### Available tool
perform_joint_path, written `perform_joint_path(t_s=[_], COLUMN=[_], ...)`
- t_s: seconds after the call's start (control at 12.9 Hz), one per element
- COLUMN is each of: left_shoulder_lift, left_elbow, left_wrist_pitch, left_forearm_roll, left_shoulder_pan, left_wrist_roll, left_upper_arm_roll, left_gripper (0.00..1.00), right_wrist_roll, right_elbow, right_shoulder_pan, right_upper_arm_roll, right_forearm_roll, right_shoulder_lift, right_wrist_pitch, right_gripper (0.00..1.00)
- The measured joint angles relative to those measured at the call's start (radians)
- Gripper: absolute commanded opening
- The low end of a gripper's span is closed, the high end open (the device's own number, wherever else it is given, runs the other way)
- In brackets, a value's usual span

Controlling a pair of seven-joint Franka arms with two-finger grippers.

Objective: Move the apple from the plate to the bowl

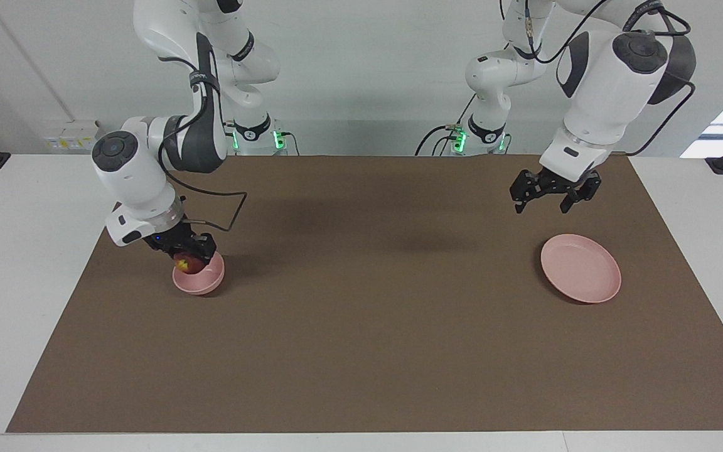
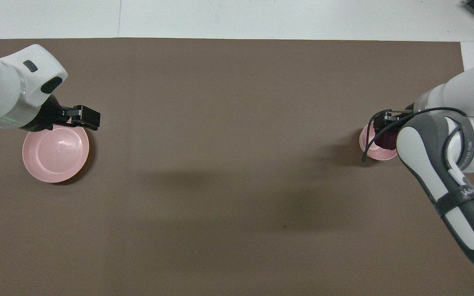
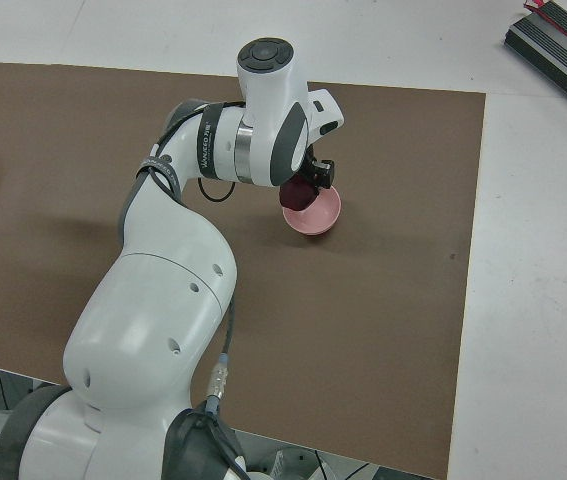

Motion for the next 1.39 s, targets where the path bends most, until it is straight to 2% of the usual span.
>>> perform_joint_path(t_s=[0.39, 0.62, 0.77, 1.39], left_shoulder_lift=[-0.001, -0.002, -0.005, -0.094], left_elbow=[0.017, 0.066, 0.082, 0.115], left_wrist_pitch=[-0.015, -0.058, -0.08, -0.263], left_forearm_roll=[0.004, 0.004, 0.004, 0.004], left_shoulder_pan=[-0.044, -0.184, -0.216, -0.246], left_wrist_roll=[0.049, 0.05, 0.052, 0.089], left_upper_arm_roll=[0.06, 0.219, 0.266, 0.305], left_gripper=[1.0, 1.0, 1.0, 1.0], right_wrist_roll=[0.0, 0.0, 0.0, 0.0], right_elbow=[-0.004, -0.012, -0.018, -0.031], right_shoulder_pan=[0.0, 0.0, 0.0, -0.006], right_upper_arm_roll=[0.0, 0.0, 0.0, -0.002], right_forearm_roll=[-0.002, -0.002, -0.002, -0.002], right_shoulder_lift=[0.025, 0.033, 0.042, 0.065], right_wrist_pitch=[0.027, 0.03, 0.042, 0.06], right_gripper=[0.0, 0.0, 0.0, 0.0])
